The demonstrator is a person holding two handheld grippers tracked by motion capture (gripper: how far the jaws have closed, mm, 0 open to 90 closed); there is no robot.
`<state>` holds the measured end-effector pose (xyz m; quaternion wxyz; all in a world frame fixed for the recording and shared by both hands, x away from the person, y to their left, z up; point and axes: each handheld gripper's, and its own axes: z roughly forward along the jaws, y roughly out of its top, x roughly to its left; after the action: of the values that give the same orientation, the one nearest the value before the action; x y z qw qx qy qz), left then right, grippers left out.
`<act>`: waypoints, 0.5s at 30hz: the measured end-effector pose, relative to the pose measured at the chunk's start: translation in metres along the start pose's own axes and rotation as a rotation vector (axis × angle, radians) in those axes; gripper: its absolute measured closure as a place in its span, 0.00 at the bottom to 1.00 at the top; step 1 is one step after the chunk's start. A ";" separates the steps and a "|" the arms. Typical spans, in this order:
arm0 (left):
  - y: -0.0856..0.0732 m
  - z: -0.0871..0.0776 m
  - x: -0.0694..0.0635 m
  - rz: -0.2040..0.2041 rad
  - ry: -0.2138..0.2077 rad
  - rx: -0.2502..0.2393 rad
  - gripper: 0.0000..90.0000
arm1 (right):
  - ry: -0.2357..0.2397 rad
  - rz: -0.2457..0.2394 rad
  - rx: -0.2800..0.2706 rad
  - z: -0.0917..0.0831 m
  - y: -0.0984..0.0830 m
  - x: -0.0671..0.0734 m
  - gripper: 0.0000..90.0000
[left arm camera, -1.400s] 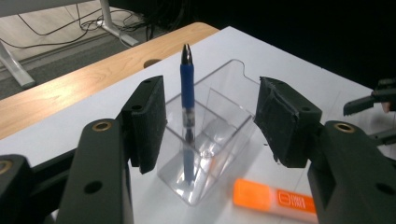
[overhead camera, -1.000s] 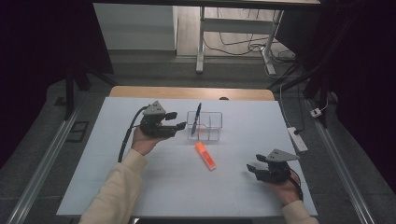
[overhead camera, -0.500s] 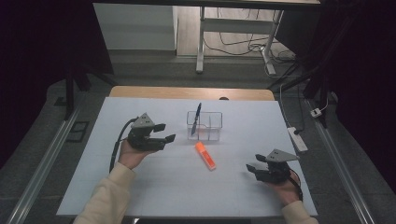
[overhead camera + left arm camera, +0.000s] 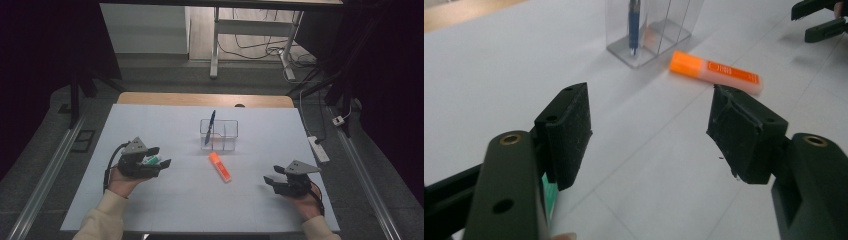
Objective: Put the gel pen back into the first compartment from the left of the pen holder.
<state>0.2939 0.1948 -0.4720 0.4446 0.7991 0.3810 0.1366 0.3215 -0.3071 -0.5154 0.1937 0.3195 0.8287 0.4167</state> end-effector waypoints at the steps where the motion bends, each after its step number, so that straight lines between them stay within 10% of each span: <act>1: -0.003 -0.001 -0.001 0.002 0.004 0.007 0.37 | -0.001 0.003 0.000 0.000 0.000 -0.001 0.44; 15: -0.033 -0.014 0.000 -0.029 0.050 0.042 0.35 | -0.001 0.005 -0.004 0.001 0.000 -0.001 0.44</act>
<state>0.2698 0.2138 -0.4905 0.4198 0.7991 0.4063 0.1421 0.3226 -0.3071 -0.5160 0.1935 0.3215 0.8269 0.4189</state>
